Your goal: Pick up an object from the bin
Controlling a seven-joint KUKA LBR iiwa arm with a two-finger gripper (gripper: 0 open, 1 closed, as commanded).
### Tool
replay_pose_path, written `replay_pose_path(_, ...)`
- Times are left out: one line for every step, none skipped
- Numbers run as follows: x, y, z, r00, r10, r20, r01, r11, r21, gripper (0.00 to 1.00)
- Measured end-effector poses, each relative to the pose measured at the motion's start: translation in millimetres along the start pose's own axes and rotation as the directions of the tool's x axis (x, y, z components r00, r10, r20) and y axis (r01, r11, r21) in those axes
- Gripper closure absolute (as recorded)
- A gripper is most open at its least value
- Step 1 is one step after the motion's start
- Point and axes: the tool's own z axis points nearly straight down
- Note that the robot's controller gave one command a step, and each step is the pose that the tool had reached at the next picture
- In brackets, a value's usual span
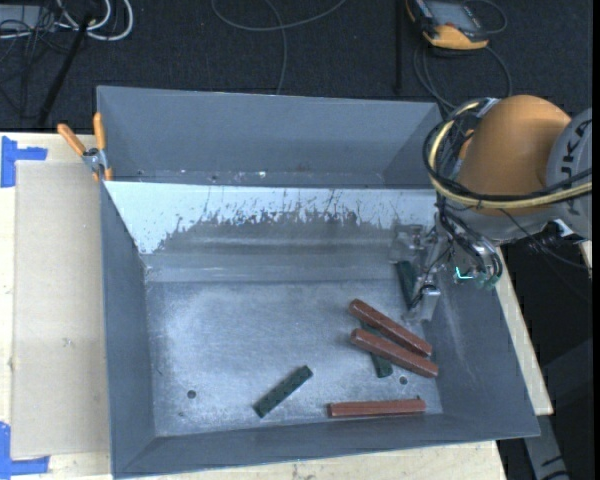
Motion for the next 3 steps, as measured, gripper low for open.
replay_pose_path(28.2, 14, 92, 0.99, -0.14, -0.005, 0.14, 0.99, 0.001, 0.0)
replay_pose_path(21.0, 15, 86, 0.99, -0.14, 0.026, 0.14, 0.99, 0.006, 1.0)
replay_pose_path(55.7, 10, -47, 0.961, -0.276, 0.015, 0.276, 0.961, 0.007, 1.0)
